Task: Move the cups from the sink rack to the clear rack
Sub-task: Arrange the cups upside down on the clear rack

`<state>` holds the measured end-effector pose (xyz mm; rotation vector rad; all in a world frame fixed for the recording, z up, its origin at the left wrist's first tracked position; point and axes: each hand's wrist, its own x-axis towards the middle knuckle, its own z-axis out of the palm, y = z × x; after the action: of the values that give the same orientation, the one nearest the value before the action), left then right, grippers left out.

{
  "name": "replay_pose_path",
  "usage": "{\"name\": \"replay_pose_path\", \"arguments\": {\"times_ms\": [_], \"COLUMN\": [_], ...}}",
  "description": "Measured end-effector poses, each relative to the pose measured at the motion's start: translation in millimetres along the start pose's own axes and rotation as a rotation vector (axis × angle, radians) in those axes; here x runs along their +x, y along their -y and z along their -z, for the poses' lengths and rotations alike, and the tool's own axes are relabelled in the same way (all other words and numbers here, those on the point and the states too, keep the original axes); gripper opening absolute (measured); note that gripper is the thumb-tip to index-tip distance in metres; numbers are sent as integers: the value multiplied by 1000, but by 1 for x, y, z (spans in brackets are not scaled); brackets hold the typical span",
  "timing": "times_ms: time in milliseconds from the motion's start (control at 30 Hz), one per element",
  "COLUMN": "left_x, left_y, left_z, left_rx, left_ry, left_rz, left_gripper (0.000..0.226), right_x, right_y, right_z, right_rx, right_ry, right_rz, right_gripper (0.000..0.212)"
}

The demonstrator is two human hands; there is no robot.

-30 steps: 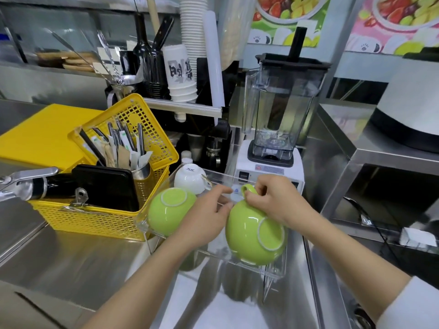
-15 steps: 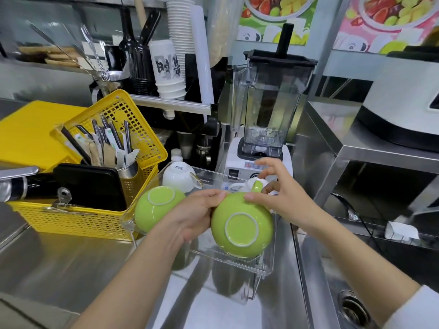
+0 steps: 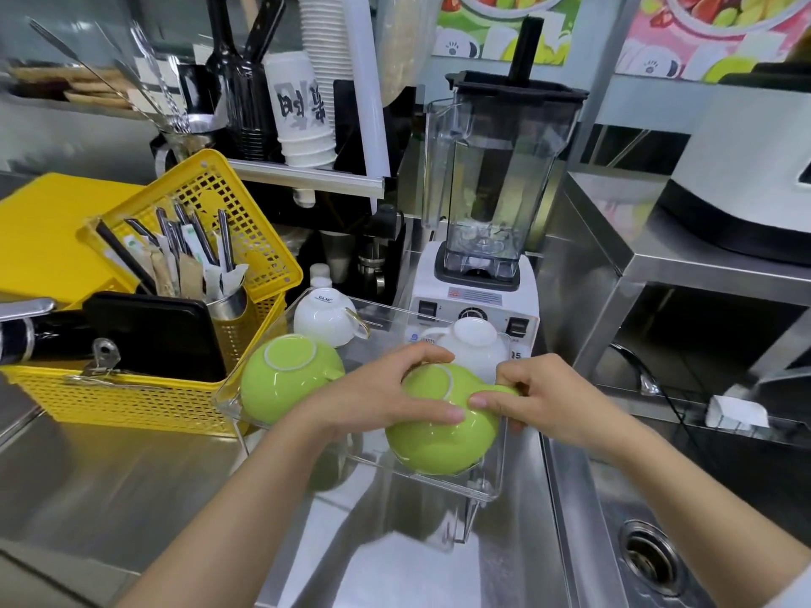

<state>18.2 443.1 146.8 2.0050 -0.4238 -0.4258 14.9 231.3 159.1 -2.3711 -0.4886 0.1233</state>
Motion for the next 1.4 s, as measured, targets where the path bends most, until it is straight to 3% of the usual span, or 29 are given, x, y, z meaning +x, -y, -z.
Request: {"name": "replay_pose_path", "arguments": {"times_ms": [167, 233, 400, 533, 700, 867, 933, 1000, 1067, 1167, 1300, 1400], "left_x": [-6, -7, -8, -5, 2, 4, 5, 6, 14, 32, 50, 58], "left_y": [2, 2, 3, 4, 4, 7, 8, 7, 4, -4, -14, -16], "left_z": [3, 5, 10, 7, 6, 6, 7, 8, 9, 10, 4, 4], "left_rx": [310, 331, 349, 368, 465, 461, 467, 430, 385, 402, 526, 428], "left_ry": [26, 51, 104, 95, 64, 54, 56, 0, -164, -353, -222, -147], "left_rz": [-21, -10, 6, 14, -43, -69, -72, -75, -71, 9, 130, 168], "left_gripper": [86, 86, 85, 86, 85, 84, 81, 72, 60, 50, 63, 69], "right_x": [0, 1, 2, 8, 12, 14, 17, 21, 30, 48, 68, 81], "right_y": [-4, -4, -4, -10, -16, -22, -20, -17, -16, -19, -20, -4], "right_z": [-14, -20, -22, -18, -17, -16, -10, -3, 5, 12, 7, 3], "right_rx": [-128, -144, -116, -113, -193, -215, -209, -117, -49, -14, -74, -210], "right_ry": [32, 61, 117, 167, 161, 164, 89, -99, -220, -95, 69, 90], "right_rz": [71, 84, 77, 94, 109, 114, 145, 156, 126, 0, -99, -53], "right_gripper": [66, 71, 58, 67, 41, 40, 28, 12, 23, 50, 75, 64]}}
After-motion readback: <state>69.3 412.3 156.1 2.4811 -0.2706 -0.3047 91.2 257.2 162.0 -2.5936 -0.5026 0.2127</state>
